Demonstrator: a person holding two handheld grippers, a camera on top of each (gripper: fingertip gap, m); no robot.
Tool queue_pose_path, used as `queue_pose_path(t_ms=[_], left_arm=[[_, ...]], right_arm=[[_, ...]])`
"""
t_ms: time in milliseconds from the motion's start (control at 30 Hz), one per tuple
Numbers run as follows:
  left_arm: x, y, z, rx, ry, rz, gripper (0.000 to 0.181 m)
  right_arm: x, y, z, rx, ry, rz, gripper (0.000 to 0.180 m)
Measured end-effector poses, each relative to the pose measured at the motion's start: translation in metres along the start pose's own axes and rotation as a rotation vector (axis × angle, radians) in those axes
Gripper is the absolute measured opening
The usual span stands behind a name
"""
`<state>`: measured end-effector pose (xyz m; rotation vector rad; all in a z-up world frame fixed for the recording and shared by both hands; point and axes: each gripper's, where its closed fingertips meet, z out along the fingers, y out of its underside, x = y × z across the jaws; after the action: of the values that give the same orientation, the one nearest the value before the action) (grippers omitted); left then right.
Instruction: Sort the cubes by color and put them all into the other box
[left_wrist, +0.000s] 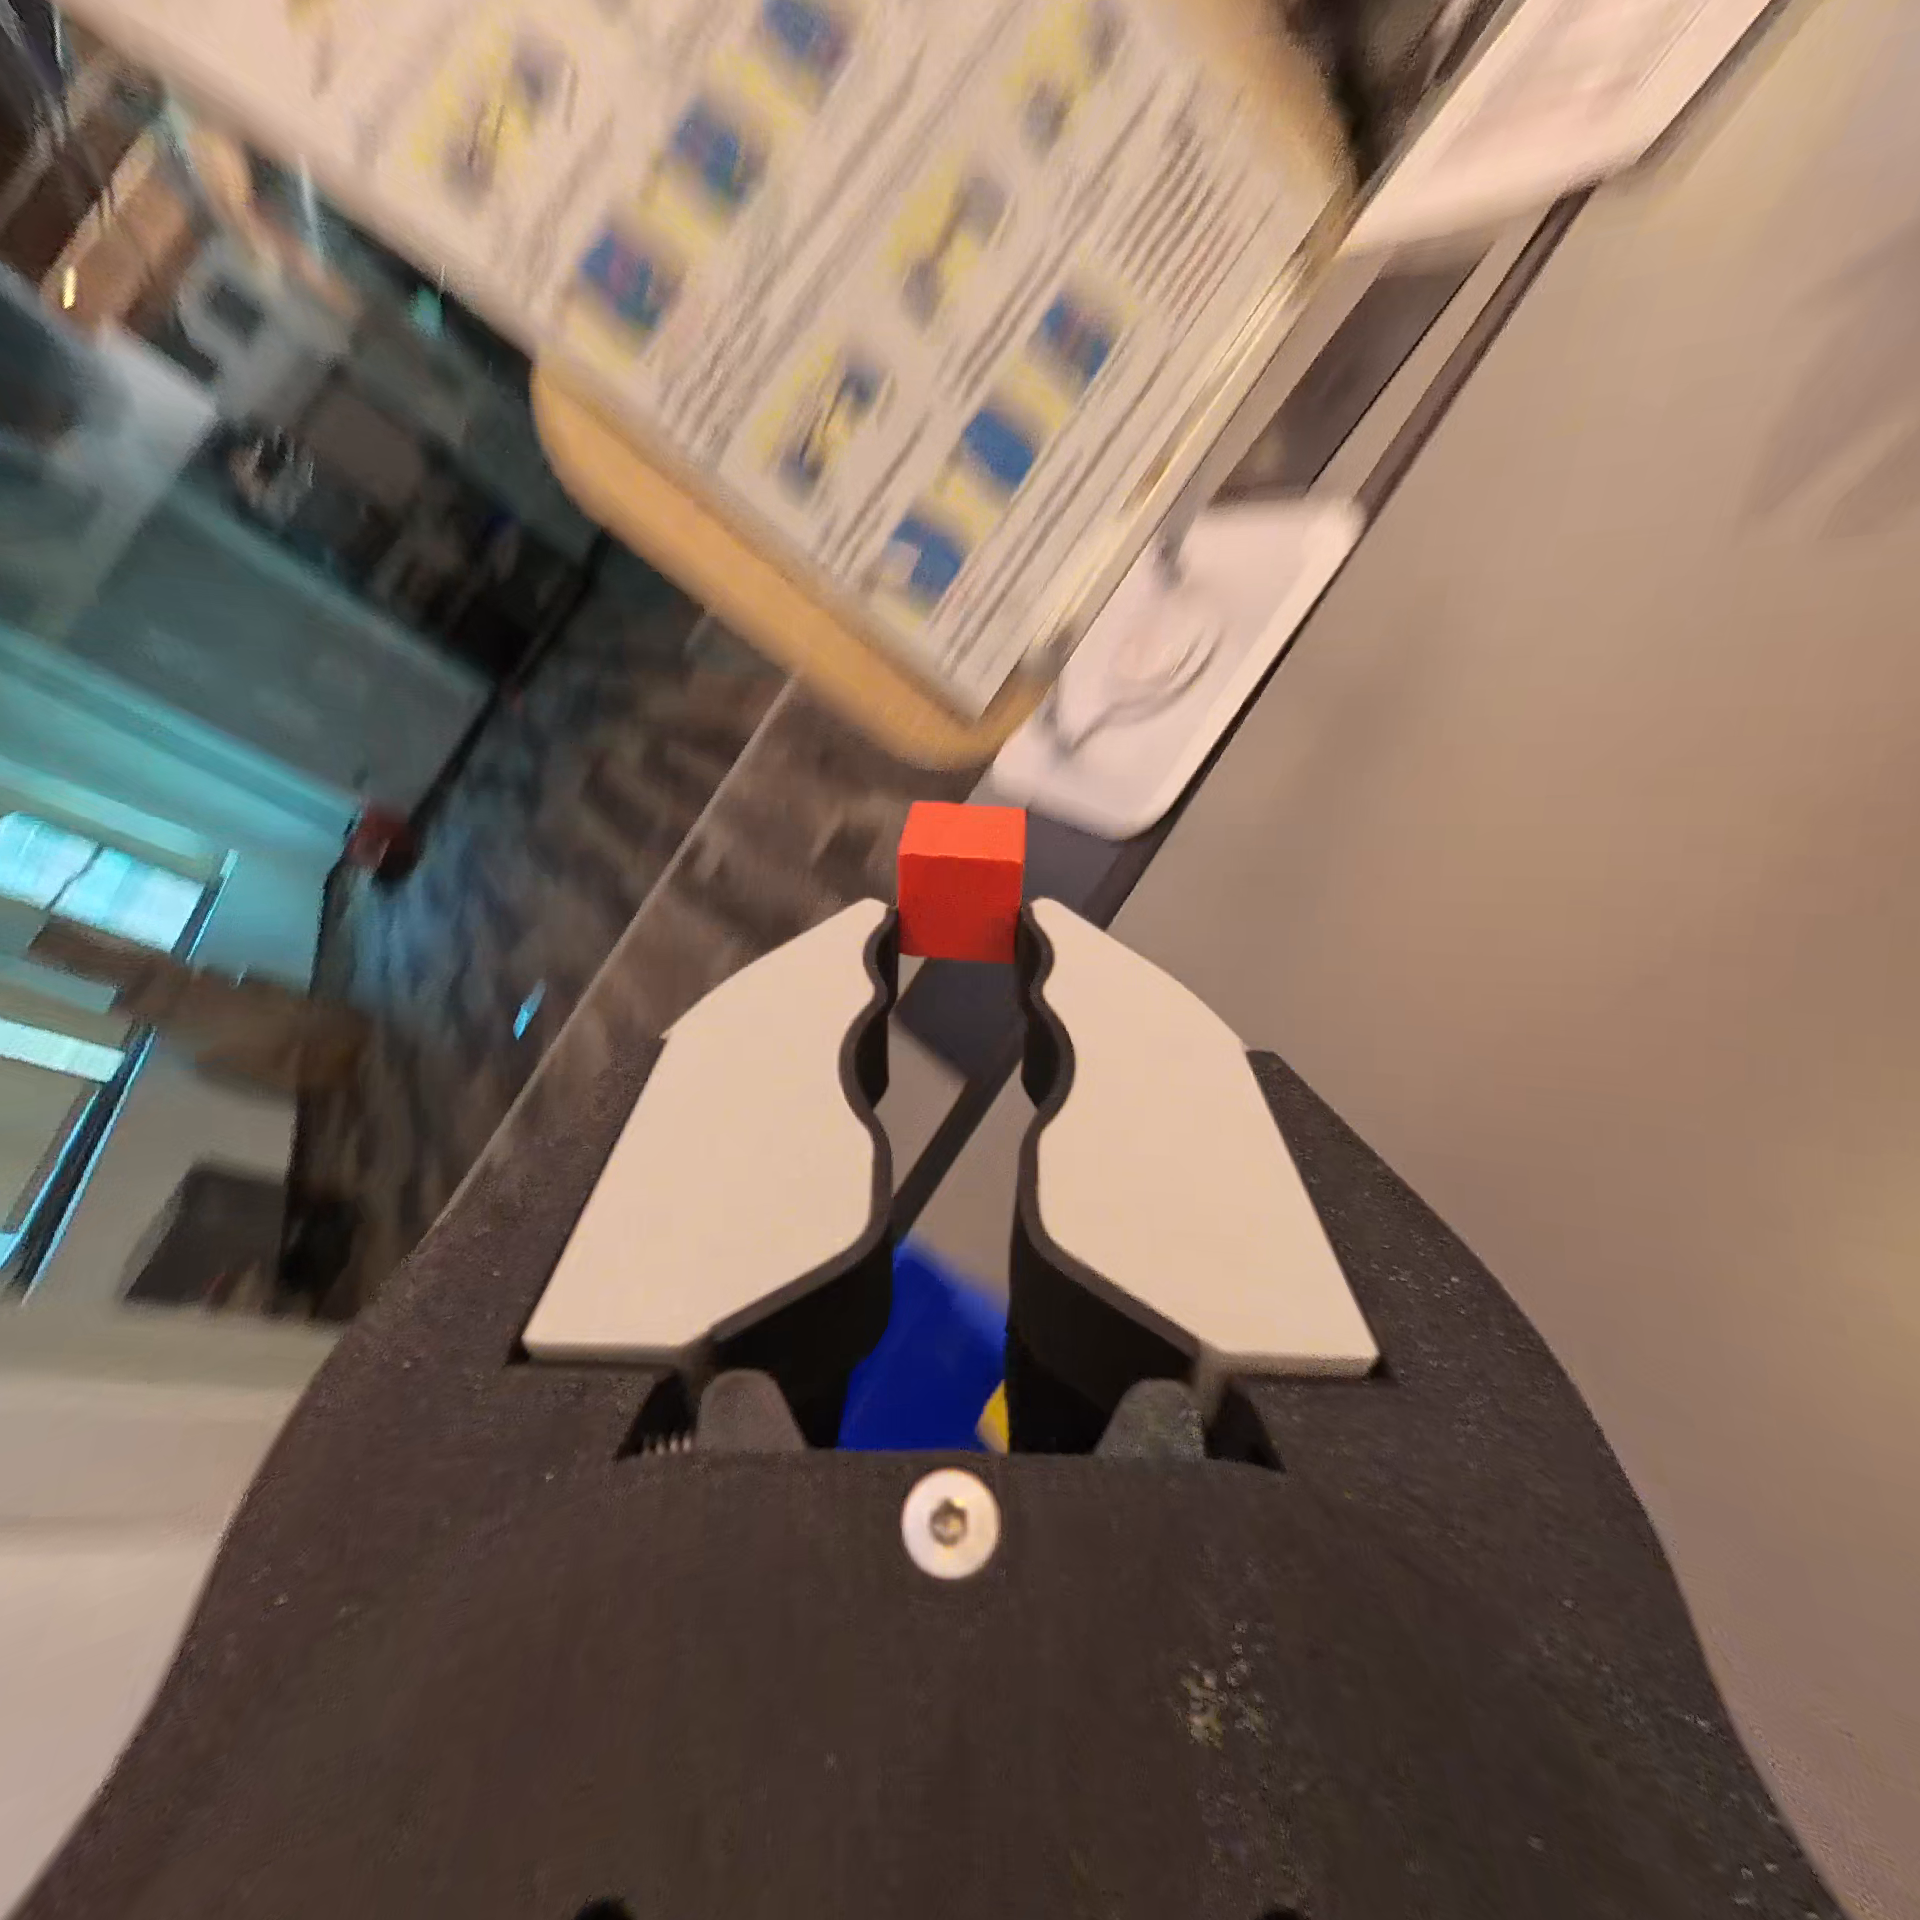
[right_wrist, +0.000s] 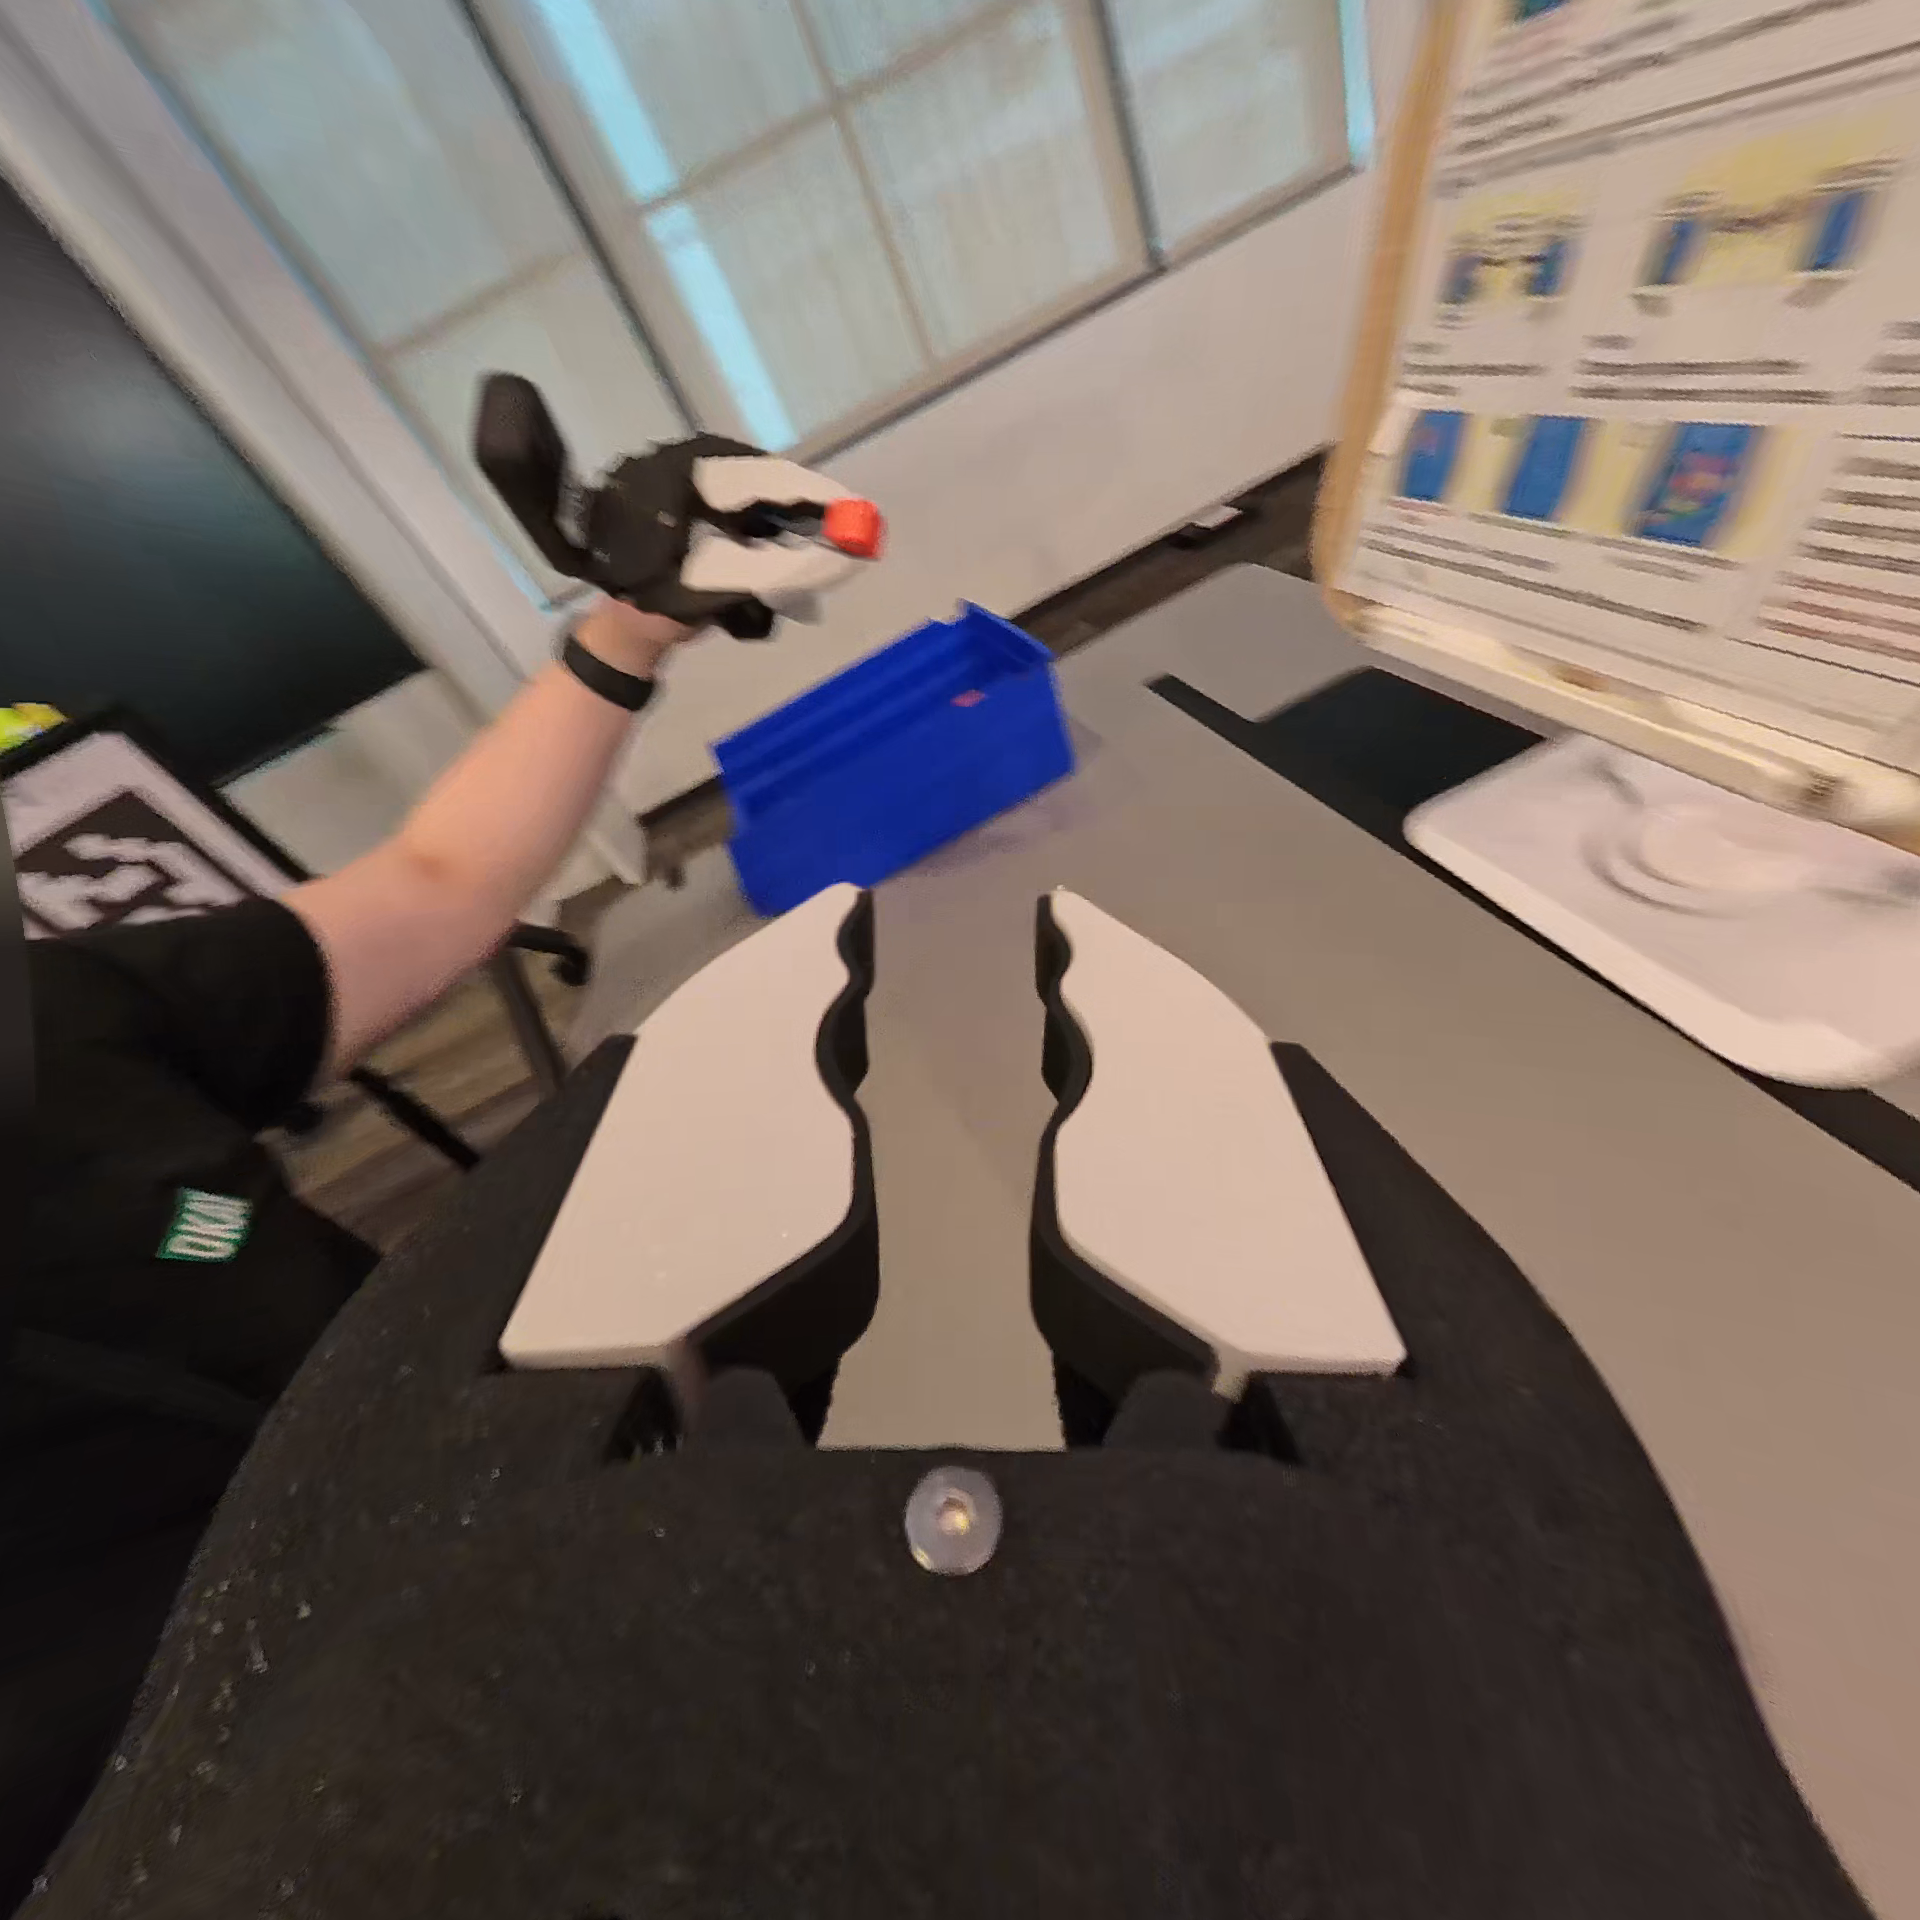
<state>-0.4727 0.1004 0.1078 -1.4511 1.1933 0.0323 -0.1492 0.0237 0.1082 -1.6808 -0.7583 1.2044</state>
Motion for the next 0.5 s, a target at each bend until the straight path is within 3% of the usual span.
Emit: queue_pose_path(t_ms=[133,233,500], left_arm=[[0.073,-0.086,0.023,0.221,0.135,0.065,0.021],[0.116,-0.132,0.033,0.342,0.231,0.08,0.021],[0.17,-0.175,0.046,0.437,0.342,0.138,0.021]], right_arm=[[-0.049,-0.007,0.041,0.065,-0.297,0.101,0.038],[-0.056,-0.006,0.062,0.1,-0.367,0.222,0.039],[-0.064,0.003,0.079,0.068,-0.455,0.34,0.046]])
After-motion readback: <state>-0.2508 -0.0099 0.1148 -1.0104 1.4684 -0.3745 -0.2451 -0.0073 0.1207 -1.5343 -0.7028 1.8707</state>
